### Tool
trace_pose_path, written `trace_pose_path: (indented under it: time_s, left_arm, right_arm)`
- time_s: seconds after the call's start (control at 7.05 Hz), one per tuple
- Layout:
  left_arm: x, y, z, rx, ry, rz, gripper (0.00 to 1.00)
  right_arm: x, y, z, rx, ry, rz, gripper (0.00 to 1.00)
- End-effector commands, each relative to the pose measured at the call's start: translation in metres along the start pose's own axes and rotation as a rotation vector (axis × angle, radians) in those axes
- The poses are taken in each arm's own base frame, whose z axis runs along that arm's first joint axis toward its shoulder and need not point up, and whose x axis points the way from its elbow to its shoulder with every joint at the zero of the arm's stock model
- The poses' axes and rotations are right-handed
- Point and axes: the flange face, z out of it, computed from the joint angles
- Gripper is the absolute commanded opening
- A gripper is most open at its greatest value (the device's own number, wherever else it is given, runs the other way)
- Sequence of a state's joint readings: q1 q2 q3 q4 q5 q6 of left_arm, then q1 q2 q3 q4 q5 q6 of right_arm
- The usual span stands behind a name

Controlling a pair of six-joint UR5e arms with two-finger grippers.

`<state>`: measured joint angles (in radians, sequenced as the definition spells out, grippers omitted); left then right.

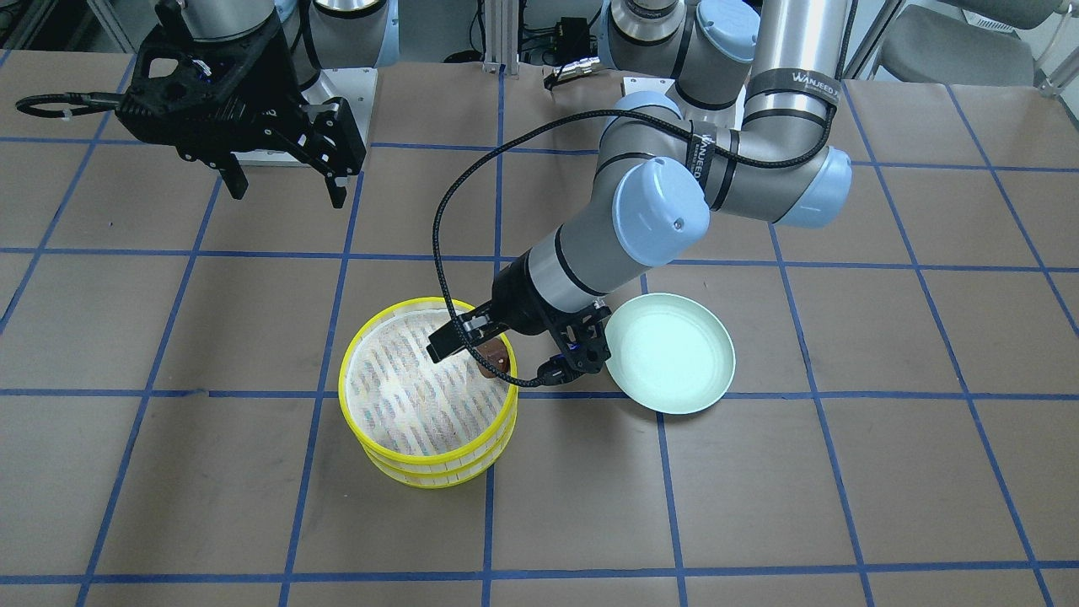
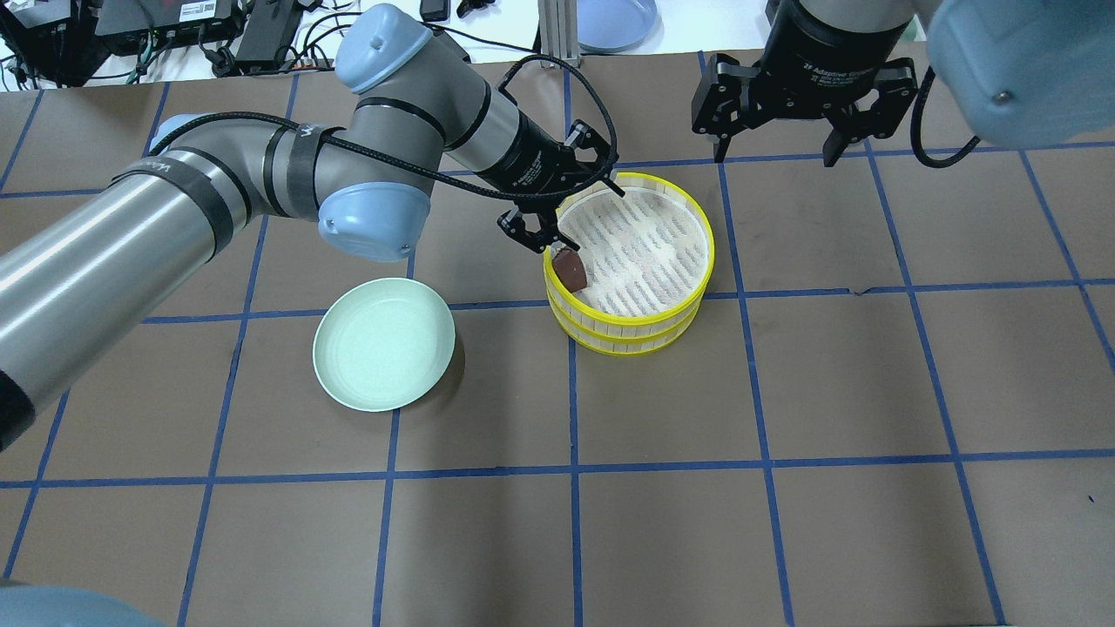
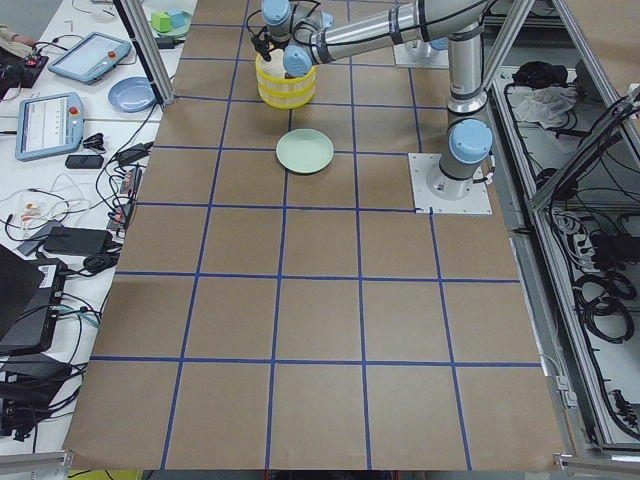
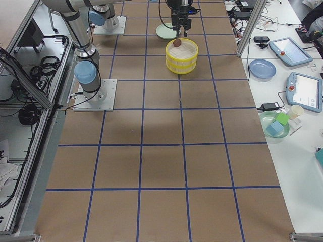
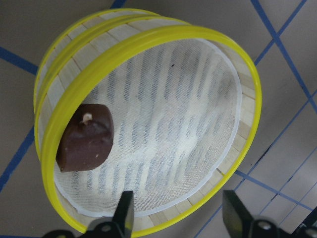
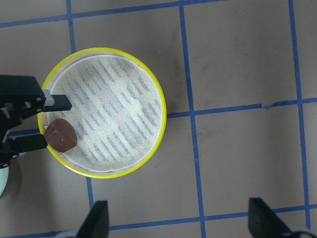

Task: Place buns in different layers of steamer
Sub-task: 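Release the dark red bun into the top tier and raise the left gripper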

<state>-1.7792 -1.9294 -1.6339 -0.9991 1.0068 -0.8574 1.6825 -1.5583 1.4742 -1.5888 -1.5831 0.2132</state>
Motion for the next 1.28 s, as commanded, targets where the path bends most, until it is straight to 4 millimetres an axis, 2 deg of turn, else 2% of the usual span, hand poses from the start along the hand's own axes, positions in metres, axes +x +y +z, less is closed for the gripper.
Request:
trace_pose_path:
  time_s: [0.0, 0.14, 0.28, 0.43, 0.57, 0.71, 0.85, 1.13]
  left_arm:
    - [-0.012, -0.023, -0.038, 0.125, -0.060, 0.170, 1.00]
    - [-0.032, -0.037, -0.060, 0.114, -0.124, 0.254, 1.00]
    - [-0.058, -0.054, -0.090, 0.168, -0.308, 0.388, 1.00]
    - [-0.068, -0.050, -0.128, 0.184, -0.442, 0.531, 1.00]
    - [-0.076, -0.034, -0.160, 0.180, -0.605, 0.631, 1.00]
    - [-0.084, -0.007, -0.191, 0.157, -0.696, 0.637, 1.00]
    - [-0.087, 0.011, -0.221, 0.158, -0.696, 0.624, 1.00]
    - [-0.086, 0.045, -0.249, 0.190, -0.666, 0.636, 1.00]
  right_arm:
    - [0.001, 0.000, 0.000, -0.001, 0.000, 0.001, 1.00]
    - [0.000, 0.000, 0.000, -0.001, 0.000, 0.000, 1.00]
    - [0.001, 0.000, 0.000, -0.001, 0.000, 0.001, 1.00]
    - [0.001, 0.000, 0.001, -0.004, 0.001, 0.001, 1.00]
    - [0.001, 0.000, 0.002, -0.005, 0.001, 0.001, 1.00]
    - [0.001, 0.001, 0.004, -0.008, 0.002, 0.001, 1.00]
    - [0.001, 0.001, 0.004, -0.008, 0.002, 0.001, 1.00]
    - [0.002, 0.001, 0.004, -0.008, 0.002, 0.003, 1.00]
